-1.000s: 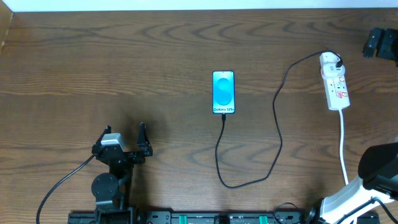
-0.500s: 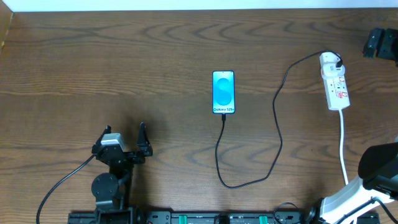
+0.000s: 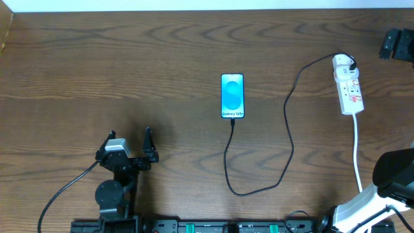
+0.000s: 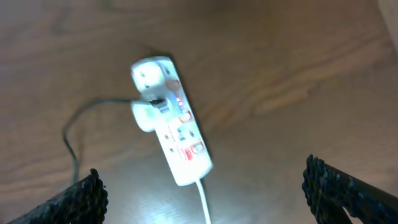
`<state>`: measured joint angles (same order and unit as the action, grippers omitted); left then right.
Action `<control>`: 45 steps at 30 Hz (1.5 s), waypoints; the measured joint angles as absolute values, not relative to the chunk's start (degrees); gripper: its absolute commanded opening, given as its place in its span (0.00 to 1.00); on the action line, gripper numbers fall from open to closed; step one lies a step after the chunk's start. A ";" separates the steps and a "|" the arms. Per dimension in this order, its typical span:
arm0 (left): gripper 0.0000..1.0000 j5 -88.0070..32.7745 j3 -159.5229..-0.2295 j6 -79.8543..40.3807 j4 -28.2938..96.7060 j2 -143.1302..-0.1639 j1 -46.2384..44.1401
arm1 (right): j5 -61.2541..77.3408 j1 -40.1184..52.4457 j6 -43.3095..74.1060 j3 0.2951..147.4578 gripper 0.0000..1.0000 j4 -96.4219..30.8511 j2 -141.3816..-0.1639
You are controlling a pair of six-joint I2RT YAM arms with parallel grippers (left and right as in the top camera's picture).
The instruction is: Plug charger to phone and switch on socket
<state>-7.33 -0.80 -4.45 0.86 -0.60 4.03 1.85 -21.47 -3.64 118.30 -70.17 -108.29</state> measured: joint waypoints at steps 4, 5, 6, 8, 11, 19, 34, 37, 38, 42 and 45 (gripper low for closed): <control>0.97 -7.31 -0.84 -4.43 0.91 -0.60 4.03 | 9.82 -21.41 -3.81 111.92 0.99 -57.36 -107.90; 0.97 -7.33 -0.84 -4.45 0.93 -0.60 4.03 | 12.40 -21.37 -3.84 108.99 0.99 -53.71 -107.63; 0.97 -7.31 -0.86 -4.45 0.95 -0.60 4.03 | 14.72 -21.21 -3.99 105.25 0.99 -49.36 -107.09; 0.97 -7.29 -0.86 -4.45 0.97 -0.60 4.03 | 19.00 -20.69 -4.01 97.10 0.99 -41.60 -105.93; 0.97 -7.25 -0.89 -4.45 1.02 -0.60 4.03 | 22.72 -19.38 -4.01 87.13 0.99 -33.58 -104.36; 0.97 -7.16 -0.89 -4.45 1.04 -0.60 4.03 | 24.64 -13.67 -3.97 60.62 0.99 -13.17 -91.53; 0.97 -7.14 -0.91 -4.45 1.06 -0.60 4.03 | 7.25 2.28 -4.03 30.98 0.99 8.49 -57.47; 0.97 -7.14 -0.91 -4.45 1.06 -0.60 4.03 | 4.86 3.64 -4.03 27.92 0.99 8.84 -51.46; 0.97 -7.14 -0.91 -4.45 1.06 -0.60 4.03 | 4.34 3.86 -4.03 26.94 0.99 8.88 -49.41; 0.97 -7.14 -0.91 -4.45 1.06 -0.60 4.03 | 2.90 4.25 -4.03 23.33 0.99 8.84 -42.39; 0.97 -7.14 -0.91 -4.45 1.06 -0.60 4.03 | 1.98 4.75 -4.03 20.34 0.99 8.97 -37.41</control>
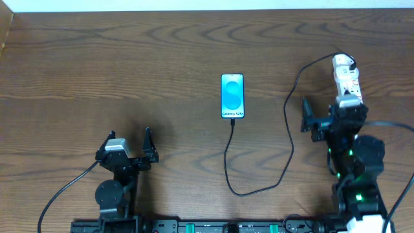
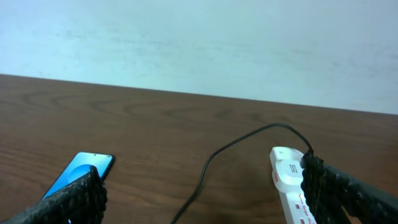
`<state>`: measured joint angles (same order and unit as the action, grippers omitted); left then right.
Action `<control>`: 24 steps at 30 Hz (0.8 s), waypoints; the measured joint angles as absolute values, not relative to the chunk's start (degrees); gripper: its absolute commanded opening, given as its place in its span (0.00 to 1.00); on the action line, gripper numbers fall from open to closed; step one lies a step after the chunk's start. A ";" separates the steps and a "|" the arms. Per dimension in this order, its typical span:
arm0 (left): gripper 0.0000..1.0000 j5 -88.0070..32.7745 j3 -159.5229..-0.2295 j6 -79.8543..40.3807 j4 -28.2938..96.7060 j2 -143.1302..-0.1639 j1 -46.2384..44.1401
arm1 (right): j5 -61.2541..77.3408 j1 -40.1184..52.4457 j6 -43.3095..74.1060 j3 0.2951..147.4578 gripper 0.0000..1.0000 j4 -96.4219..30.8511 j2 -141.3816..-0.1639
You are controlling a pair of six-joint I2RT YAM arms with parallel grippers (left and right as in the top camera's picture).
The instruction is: Plug charger to phone and switch on socket
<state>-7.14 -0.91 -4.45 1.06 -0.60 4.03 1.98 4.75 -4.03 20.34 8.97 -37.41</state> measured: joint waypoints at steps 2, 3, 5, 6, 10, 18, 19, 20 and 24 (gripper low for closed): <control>0.97 -7.14 -0.91 -4.45 1.06 -0.60 4.03 | 1.13 5.19 -4.03 17.54 0.99 9.04 -33.54; 0.97 -7.14 -0.91 -4.45 1.06 -0.60 4.03 | 0.99 5.30 -4.03 17.02 0.99 8.97 -32.88; 0.97 -7.16 -0.91 -4.45 1.06 -0.60 4.03 | 0.16 5.78 -4.03 14.31 0.99 8.95 -29.43; 0.97 -7.14 -0.91 -4.45 1.04 -0.60 4.03 | -0.10 5.96 -4.03 12.99 0.99 8.93 -27.83; 0.97 -7.14 -0.91 -4.45 1.06 -0.60 4.03 | -0.93 6.28 -4.03 7.64 0.99 8.84 -20.99; 0.97 -7.14 -0.91 -4.45 1.06 -0.60 4.03 | -1.34 6.46 -4.03 0.38 0.99 4.19 -8.21; 0.97 -7.14 -0.91 -4.43 1.06 -0.60 4.03 | -1.34 6.46 -4.03 0.38 0.99 3.55 -7.46; 0.97 -7.14 -0.91 -4.45 1.06 -0.60 4.03 | -1.37 6.46 -4.03 0.38 0.99 2.87 -6.42; 0.97 -7.14 -0.91 -4.45 1.06 -0.60 4.03 | -1.61 6.46 -4.03 0.38 0.99 -1.56 -2.02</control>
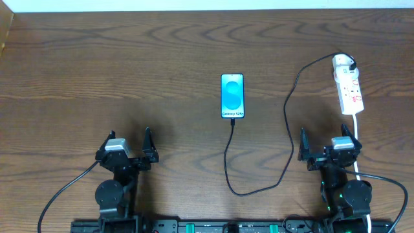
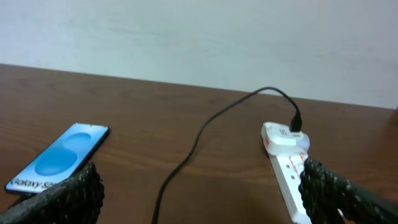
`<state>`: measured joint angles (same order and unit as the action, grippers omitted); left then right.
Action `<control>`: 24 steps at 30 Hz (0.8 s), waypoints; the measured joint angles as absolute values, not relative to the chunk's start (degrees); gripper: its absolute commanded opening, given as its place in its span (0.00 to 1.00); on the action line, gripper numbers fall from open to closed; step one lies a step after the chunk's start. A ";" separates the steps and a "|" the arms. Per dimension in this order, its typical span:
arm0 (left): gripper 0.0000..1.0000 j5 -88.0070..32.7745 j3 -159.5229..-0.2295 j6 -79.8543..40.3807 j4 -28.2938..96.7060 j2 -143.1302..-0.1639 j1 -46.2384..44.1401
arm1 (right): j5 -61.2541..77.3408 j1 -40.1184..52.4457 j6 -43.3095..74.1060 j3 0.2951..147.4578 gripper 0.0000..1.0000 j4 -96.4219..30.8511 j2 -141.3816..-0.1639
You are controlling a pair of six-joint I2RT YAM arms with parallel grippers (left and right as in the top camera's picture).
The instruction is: Plug charger to phone and switch on socket
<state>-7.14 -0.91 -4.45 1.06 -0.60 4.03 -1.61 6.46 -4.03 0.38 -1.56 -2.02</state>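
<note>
A phone point(image 1: 233, 96) with a lit blue screen lies face up mid-table, also seen in the right wrist view point(image 2: 59, 157). A black charger cable point(image 1: 289, 123) runs from its near end in a loop to the plug in the white socket strip point(image 1: 347, 85) at the far right. The strip point(image 2: 287, 163) shows red marks on its face. My right gripper point(image 1: 328, 150) stands open near the front right, short of the strip, nothing between its fingers point(image 2: 71, 196). My left gripper point(image 1: 127, 147) stands open at the front left.
A white lead point(image 1: 358, 139) from the strip runs toward the front edge beside my right arm. A pale wall point(image 2: 199, 37) rises behind the table's far edge. Dark wood tabletop point(image 1: 129, 65) stretches to the left.
My right gripper has moved back toward the front edge, from beside the strip's near end to well short of it. It remains open. Phone, cable and left arm are unchanged.
At first my right arm was at the far right corner, its camera looking down on the strip. Then the gripper stood open by the strip's near end. Now it rests open at the front right. The cable stayed in the phone throughout.
</note>
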 measured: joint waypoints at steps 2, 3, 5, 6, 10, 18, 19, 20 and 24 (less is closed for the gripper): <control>0.97 -7.14 -0.91 -4.45 1.06 -0.60 4.03 | -1.76 6.50 -4.03 0.38 0.99 -2.59 -1.04; 0.97 -7.14 -0.91 -4.45 1.06 -0.60 4.03 | -1.80 6.55 -4.03 0.38 0.99 -2.92 -0.93; 0.97 -7.14 -0.91 -4.45 1.06 -0.60 4.03 | -1.89 6.63 -4.03 0.38 0.99 -3.88 -0.82; 0.97 -7.14 -0.91 -4.45 1.06 -0.60 4.03 | -1.91 6.66 -4.03 0.38 0.99 -3.88 -0.82; 0.97 -7.14 -0.91 -4.45 1.06 -0.60 4.03 | -1.96 6.66 -4.03 0.38 0.99 -3.90 -0.73; 0.97 -7.14 -0.91 -4.45 1.06 -0.60 4.03 | -1.96 6.68 -4.03 0.38 0.99 -3.90 -0.71; 0.97 -7.14 -0.91 -4.45 1.04 -0.60 4.03 | -1.96 6.68 -4.03 0.38 0.99 -3.90 -0.71; 0.97 -7.14 -0.91 -4.45 1.06 -0.60 4.03 | -1.96 6.68 -4.03 0.38 0.99 -3.90 -0.71; 0.97 -7.14 -0.91 -4.45 1.06 -0.60 4.03 | -1.96 6.68 -4.03 0.38 0.99 -3.88 -0.73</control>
